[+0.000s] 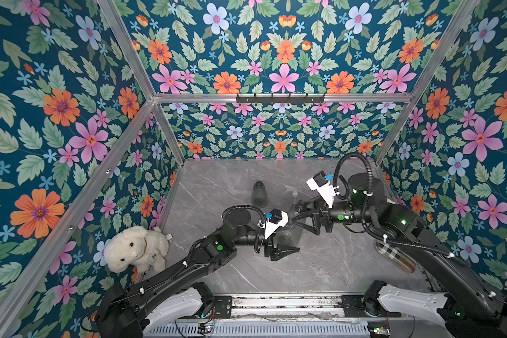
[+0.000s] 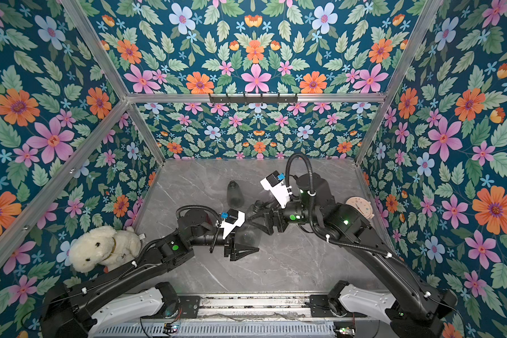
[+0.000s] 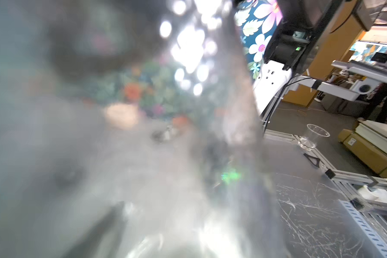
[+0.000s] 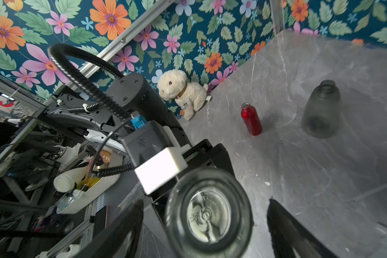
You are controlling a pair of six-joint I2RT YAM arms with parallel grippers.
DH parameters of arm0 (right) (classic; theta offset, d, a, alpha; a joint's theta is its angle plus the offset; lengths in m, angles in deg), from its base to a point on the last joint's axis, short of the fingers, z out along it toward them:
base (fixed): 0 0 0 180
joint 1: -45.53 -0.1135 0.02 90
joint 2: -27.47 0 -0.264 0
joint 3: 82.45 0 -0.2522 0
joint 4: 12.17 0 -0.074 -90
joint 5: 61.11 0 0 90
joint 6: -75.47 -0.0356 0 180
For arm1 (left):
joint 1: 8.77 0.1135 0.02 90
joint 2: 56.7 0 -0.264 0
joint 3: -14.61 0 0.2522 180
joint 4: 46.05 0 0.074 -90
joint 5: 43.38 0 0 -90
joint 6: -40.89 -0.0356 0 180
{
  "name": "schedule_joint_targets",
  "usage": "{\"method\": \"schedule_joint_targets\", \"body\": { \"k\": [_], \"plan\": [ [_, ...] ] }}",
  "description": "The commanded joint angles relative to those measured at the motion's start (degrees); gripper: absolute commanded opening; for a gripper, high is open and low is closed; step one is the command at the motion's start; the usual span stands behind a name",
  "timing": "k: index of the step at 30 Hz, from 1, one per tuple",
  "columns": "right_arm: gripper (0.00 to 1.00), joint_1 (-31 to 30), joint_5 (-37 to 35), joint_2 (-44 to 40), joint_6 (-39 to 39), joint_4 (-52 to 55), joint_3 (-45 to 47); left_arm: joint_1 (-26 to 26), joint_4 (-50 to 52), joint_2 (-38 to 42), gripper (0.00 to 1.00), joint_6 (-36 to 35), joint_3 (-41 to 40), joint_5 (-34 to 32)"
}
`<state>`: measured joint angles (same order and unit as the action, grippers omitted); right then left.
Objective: Attach spray nozzles to spray bottles
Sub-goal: Pick up the spray bottle from the center of the board, then pick up the spray nozzle from the center of the board.
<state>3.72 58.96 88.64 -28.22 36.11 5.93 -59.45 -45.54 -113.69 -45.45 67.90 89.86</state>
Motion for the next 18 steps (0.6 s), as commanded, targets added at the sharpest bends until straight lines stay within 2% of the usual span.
{"method": "schedule_joint_targets", "body": {
  "k": [1,3,6,10,11,14,18],
  "plan": [
    [0.87,1.0,-10.3,-3.3,1.3,0.1,1.3,-0.1,0.0,1.5,0.71,-1.2,0.1,-2.8],
    [0.87,5.1,-13.1,-5.9,-1.3,-0.6,4.4,-0.1,0.1,2.8,0.61,-1.1,0.1,-4.4],
    [0.84,14.2,-12.0,-7.0,-5.3,-2.5,11.7,-0.1,0.1,4.3,0.41,-1.1,0.2,-6.8],
    [0.73,20.5,-12.4,-1.0,-5.6,-4.3,19.4,-0.1,0.7,5.2,0.03,-0.8,1.4,-10.2],
    [0.71,21.2,-14.0,1.5,-5.6,-4.8,20.4,0.0,0.8,5.2,0.0,-0.5,1.9,-11.4],
    [0.71,22.3,-19.4,9.8,-5.5,-4.9,20.5,0.0,0.8,5.7,0.0,0.0,2.4,-14.1],
    [0.71,27.4,-18.2,18.4,-8.3,-9.9,21.1,0.0,-0.5,6.2,0.0,1.1,1.8,-15.7]
  ]
}}
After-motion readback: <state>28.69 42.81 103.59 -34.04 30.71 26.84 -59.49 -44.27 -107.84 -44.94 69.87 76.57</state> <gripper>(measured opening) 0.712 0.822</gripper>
